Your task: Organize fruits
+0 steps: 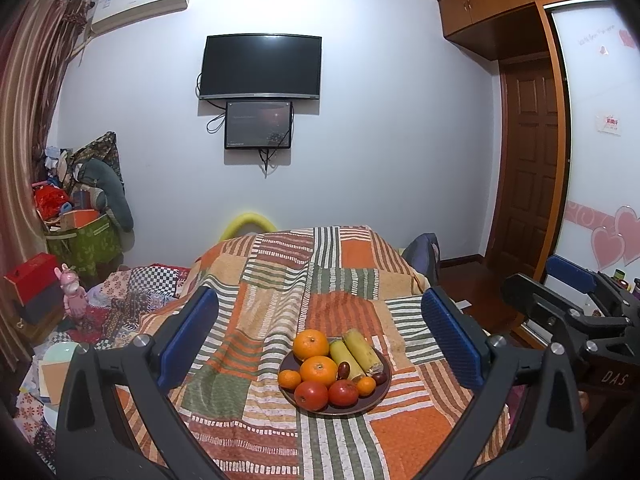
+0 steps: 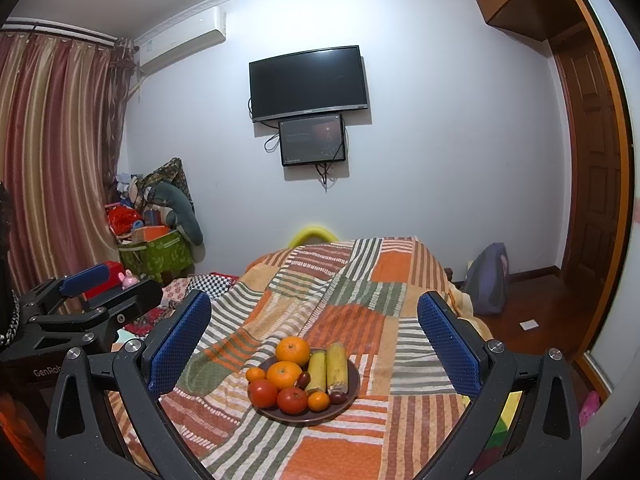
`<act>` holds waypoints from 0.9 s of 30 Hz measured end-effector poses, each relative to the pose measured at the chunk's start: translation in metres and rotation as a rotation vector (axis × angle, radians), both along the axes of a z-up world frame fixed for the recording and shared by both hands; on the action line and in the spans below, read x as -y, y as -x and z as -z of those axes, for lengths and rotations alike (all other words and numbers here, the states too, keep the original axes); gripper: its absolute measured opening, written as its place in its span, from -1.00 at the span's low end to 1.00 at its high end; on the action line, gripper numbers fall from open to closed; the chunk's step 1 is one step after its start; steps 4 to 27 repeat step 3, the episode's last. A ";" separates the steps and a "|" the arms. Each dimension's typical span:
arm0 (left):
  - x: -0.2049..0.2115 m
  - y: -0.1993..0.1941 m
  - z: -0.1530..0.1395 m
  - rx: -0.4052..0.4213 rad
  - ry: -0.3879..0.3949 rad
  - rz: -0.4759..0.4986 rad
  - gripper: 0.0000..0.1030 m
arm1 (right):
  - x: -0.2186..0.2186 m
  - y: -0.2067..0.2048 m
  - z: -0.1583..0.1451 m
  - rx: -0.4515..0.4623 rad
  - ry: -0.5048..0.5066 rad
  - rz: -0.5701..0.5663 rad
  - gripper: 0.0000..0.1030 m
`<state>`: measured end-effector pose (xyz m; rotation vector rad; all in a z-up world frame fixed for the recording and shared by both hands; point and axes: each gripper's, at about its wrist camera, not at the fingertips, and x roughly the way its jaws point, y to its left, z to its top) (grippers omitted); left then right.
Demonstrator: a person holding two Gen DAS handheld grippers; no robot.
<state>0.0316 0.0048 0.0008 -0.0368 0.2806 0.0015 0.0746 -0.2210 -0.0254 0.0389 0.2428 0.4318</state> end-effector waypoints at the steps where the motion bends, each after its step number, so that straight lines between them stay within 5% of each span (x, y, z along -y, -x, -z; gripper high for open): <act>1: 0.000 0.000 0.000 0.000 0.000 0.000 1.00 | 0.000 0.000 0.001 0.000 0.002 0.001 1.00; 27: 0.000 -0.001 0.000 -0.002 0.000 0.000 1.00 | 0.000 -0.002 0.001 0.000 0.005 0.005 1.00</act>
